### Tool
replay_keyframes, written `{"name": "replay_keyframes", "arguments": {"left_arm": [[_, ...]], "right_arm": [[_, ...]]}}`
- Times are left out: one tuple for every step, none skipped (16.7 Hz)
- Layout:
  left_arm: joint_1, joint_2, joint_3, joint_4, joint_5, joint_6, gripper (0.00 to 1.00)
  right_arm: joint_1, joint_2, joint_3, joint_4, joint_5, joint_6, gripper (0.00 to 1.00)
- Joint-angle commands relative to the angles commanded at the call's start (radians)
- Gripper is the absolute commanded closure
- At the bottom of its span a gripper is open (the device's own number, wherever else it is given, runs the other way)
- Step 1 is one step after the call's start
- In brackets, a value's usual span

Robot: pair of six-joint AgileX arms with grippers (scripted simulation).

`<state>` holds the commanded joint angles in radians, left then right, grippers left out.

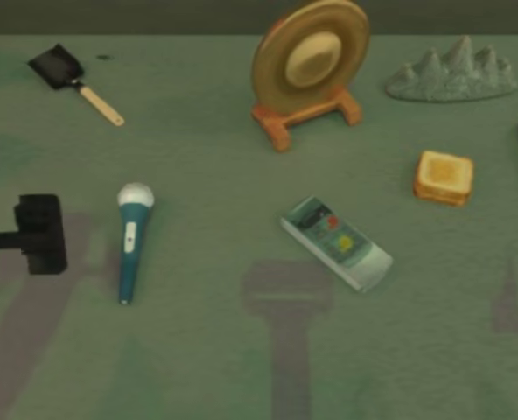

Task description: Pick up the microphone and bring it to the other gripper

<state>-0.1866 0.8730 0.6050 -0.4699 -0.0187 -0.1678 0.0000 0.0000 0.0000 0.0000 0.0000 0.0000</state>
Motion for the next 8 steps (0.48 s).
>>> {"name": "replay_keyframes", "arguments": {"left_arm": [[-0.02,0.104,0.07,-0.044,-0.001,-0.019,0.0],[-0.039,0.205,0.138,-0.087,-0.001,-0.038,0.0],[-0.058,0.303,0.204,-0.129,-0.001,-0.056,0.0],[-0.077,0.397,0.268,-0.17,-0.001,-0.074,0.0],[-0.094,0.485,0.328,-0.21,-0.002,-0.09,0.0],[-0.111,0.566,0.383,-0.249,-0.002,-0.106,0.0],[-0.126,0.64,0.433,-0.287,-0.003,-0.12,0.0],[-0.14,0.706,0.478,-0.322,-0.005,-0.132,0.0]], "right_arm": [[0.0,0.0,0.0,0.0,0.0,0.0,0.0],[0.0,0.0,0.0,0.0,0.0,0.0,0.0],[0.0,0.0,0.0,0.0,0.0,0.0,0.0],[0.0,0.0,0.0,0.0,0.0,0.0,0.0],[0.0,0.0,0.0,0.0,0.0,0.0,0.0],[0.0,0.0,0.0,0.0,0.0,0.0,0.0],[0.0,0.0,0.0,0.0,0.0,0.0,0.0],[0.0,0.0,0.0,0.0,0.0,0.0,0.0]]}}
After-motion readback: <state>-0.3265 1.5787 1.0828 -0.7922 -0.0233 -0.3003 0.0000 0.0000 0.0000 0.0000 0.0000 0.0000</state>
